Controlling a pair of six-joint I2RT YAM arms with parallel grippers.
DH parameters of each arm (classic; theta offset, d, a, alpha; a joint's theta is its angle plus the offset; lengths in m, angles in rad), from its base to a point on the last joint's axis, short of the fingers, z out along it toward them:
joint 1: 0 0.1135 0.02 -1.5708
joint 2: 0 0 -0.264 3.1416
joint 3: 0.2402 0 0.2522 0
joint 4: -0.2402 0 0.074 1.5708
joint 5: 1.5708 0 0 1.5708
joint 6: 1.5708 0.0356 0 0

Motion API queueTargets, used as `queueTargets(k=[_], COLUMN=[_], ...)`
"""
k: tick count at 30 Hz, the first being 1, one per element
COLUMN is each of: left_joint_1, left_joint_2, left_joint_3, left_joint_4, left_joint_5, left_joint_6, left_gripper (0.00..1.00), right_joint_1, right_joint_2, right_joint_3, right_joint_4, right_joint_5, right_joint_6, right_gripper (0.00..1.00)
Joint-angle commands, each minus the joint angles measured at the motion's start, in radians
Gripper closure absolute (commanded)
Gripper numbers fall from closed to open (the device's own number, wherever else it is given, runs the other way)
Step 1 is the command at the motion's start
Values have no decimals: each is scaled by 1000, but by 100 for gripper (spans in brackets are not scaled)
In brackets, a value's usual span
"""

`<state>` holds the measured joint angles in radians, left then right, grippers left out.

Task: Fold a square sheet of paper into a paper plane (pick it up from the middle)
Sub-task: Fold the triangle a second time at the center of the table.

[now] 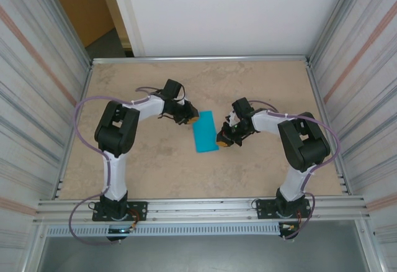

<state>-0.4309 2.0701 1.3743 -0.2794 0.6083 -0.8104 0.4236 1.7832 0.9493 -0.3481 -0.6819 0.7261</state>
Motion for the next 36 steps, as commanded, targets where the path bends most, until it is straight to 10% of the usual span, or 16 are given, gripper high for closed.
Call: queueTargets(k=[1,36], left_joint_1=[5,-11], left_joint_2=[14,110], left_joint_3=[34,60], left_joint_4=[-49,-145], left_joint_5=[11,-10], left_joint_6=[63,96], left_gripper=[83,84], right_joint_1=[-5,87], right_joint_2=[-35,141], right_joint_3=[-7,211], right_joint_4=[-32,0], right_joint_5=[-10,-28], right_joint_6=[22,119], right_gripper=[100,100])
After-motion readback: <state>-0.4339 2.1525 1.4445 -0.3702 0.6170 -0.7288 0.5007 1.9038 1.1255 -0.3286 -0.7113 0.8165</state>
